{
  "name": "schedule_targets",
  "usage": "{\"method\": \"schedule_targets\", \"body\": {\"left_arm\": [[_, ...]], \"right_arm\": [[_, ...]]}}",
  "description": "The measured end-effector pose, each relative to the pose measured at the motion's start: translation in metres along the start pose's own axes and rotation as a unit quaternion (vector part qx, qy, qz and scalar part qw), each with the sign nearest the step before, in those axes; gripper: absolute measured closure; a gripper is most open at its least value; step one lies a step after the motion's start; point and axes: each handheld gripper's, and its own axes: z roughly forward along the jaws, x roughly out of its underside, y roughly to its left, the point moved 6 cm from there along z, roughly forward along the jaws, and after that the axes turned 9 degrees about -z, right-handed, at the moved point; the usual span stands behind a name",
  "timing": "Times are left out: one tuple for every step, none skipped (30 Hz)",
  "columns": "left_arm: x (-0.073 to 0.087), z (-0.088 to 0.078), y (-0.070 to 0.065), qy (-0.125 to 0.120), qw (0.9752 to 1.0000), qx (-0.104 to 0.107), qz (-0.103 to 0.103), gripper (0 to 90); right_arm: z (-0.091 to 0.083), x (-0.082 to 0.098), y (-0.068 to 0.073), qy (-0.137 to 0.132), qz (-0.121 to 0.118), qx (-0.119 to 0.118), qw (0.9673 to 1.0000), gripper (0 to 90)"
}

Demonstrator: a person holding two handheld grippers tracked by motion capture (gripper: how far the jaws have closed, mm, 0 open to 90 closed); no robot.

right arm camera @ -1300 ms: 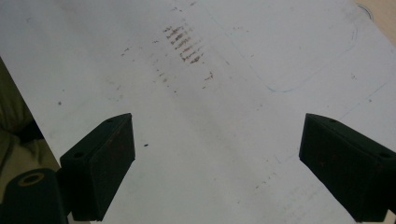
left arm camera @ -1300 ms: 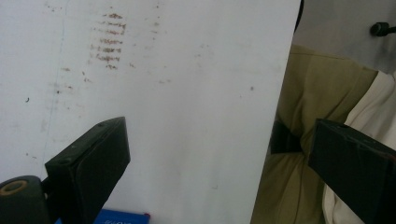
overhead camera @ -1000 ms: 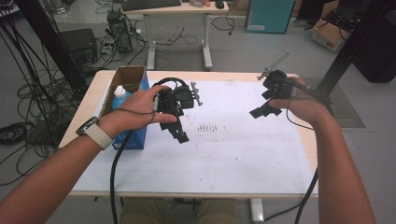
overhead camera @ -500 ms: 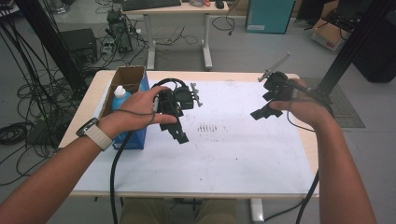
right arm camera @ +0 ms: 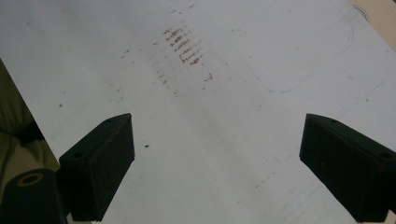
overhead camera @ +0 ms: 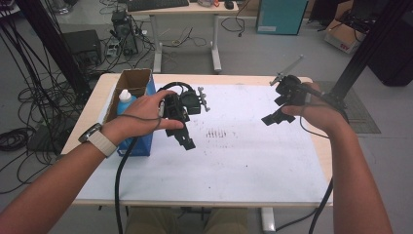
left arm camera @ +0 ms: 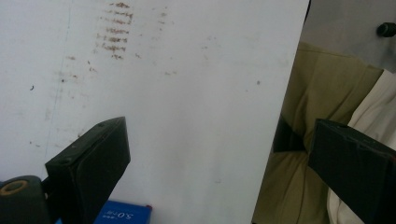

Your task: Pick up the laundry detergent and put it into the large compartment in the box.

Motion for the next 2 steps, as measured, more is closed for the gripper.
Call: {"method": "schedule_targets", "body": {"left_arm": [[0.0001, -0.0002, 0.0003, 0.0, 1.0, 0.0, 0.0, 6.0], [0.0002, -0.0004, 0.0005, -0.001, 1.0, 0.0, -0.001, 6.0]], "right_arm": [[0.0, -0.0002, -0.0003, -0.001, -0.001, 0.0, 1.0, 10.3], [-0.0002, -0.0003, -0.0005, -0.001, 0.0, 0.001, 1.0, 10.3]]}}
